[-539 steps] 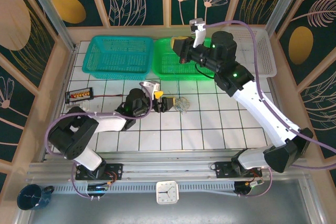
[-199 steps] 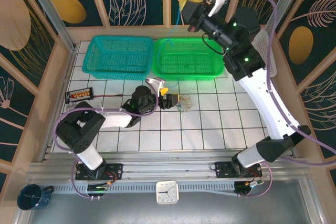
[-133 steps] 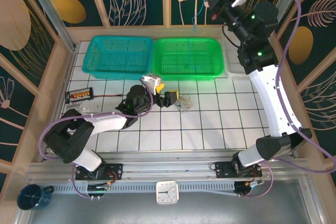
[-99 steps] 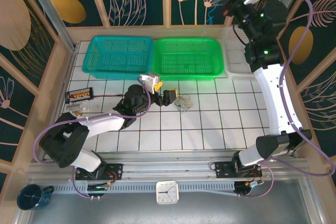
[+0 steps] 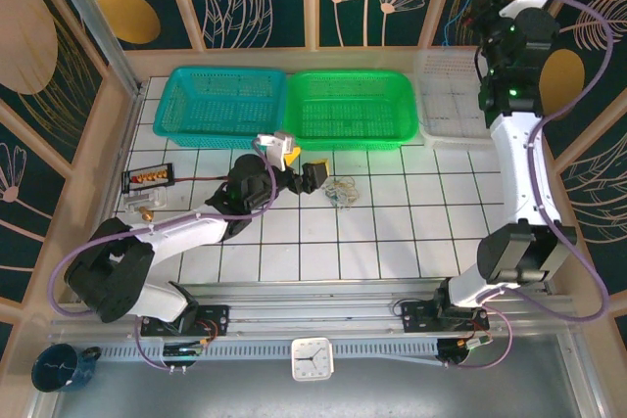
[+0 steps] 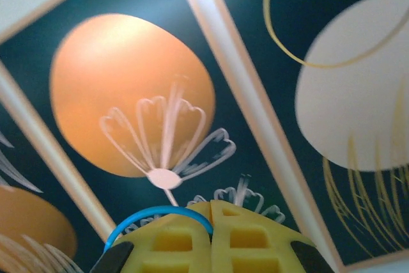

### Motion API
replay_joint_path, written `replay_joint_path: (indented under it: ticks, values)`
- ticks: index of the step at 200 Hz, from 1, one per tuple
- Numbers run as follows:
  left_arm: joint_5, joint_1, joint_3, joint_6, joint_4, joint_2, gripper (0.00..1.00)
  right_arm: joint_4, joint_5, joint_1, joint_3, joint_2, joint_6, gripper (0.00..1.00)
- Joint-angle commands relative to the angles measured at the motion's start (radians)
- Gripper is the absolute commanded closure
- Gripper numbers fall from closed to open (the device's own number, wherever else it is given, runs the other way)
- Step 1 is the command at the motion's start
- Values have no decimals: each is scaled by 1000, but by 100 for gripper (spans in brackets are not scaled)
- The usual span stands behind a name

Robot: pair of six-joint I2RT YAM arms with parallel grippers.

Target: Untangle the cables

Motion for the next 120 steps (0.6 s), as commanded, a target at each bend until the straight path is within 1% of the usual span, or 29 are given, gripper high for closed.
replay_joint_path:
  ticks: [1,26,32,59,66,79,120]
  values:
    - [-12,-5,34,13,-12,-23,1,87,129,-2,-80,2,9,100]
    - [-5,-4,51,19,-29,-26,1,139,190,0,-174,-1,21,100]
    - [-4,-5,54,20,-32,-26,1,182,190,8,-209,-8,-5,100]
    - [6,-5,60,7,-33,-29,1,250,351,93,-277,-16,-121,100]
    - [8,-5,61,4,-31,-30,1,253,406,110,-287,-12,-133,100]
    - [9,-4,62,1,-28,-29,1,275,451,123,-327,-1,-141,100]
    - [8,-4,57,-4,-28,-34,1,345,499,119,-471,8,-91,100]
